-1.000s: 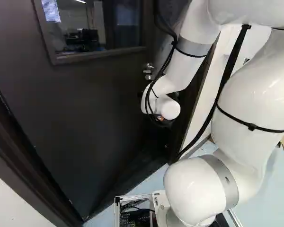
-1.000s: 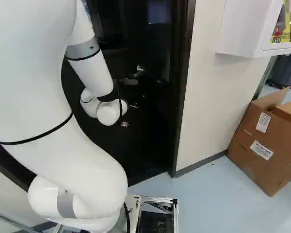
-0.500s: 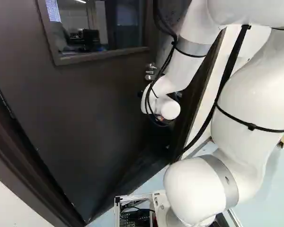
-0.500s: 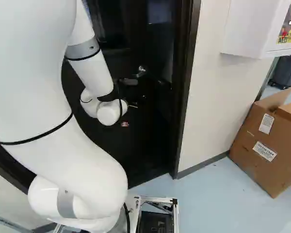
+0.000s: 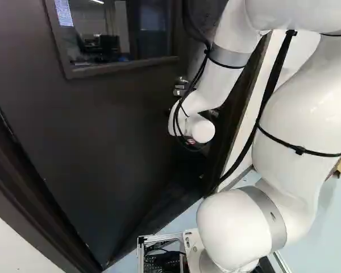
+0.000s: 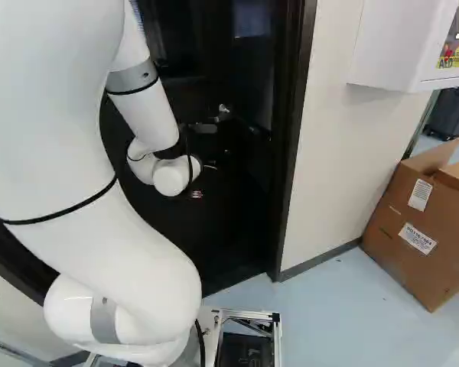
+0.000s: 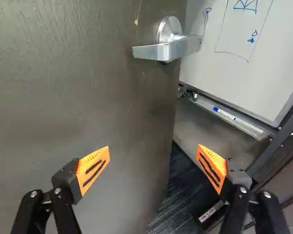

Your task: Open the door and move inside

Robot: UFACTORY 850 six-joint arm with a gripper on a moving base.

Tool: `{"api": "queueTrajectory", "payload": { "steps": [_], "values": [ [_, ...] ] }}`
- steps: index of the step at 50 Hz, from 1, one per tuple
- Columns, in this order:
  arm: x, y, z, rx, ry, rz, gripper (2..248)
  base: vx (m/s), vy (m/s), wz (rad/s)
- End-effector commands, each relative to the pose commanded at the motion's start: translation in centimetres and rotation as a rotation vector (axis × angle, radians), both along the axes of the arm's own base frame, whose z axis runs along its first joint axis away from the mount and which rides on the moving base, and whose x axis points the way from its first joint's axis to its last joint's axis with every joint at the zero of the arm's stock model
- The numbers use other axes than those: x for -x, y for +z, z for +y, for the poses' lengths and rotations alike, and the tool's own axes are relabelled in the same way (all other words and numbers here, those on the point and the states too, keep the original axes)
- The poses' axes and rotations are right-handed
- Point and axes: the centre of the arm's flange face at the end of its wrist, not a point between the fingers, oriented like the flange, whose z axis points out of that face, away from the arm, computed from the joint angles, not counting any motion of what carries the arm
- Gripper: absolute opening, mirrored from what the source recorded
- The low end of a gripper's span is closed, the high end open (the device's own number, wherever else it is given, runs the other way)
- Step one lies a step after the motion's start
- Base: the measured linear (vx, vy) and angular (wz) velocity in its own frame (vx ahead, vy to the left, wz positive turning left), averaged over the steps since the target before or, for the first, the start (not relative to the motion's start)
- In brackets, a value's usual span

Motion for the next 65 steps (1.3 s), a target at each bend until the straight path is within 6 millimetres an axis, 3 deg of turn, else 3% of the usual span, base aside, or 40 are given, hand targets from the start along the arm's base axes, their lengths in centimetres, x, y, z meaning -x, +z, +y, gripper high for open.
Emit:
{"api": "queueTrajectory", "payload": {
  "steps": [65],
  "values": [
    [-4.0,-0.2,5.9,-0.031,0.055,-0.006,247,0.000,0.000,0.000]
  ]
}}
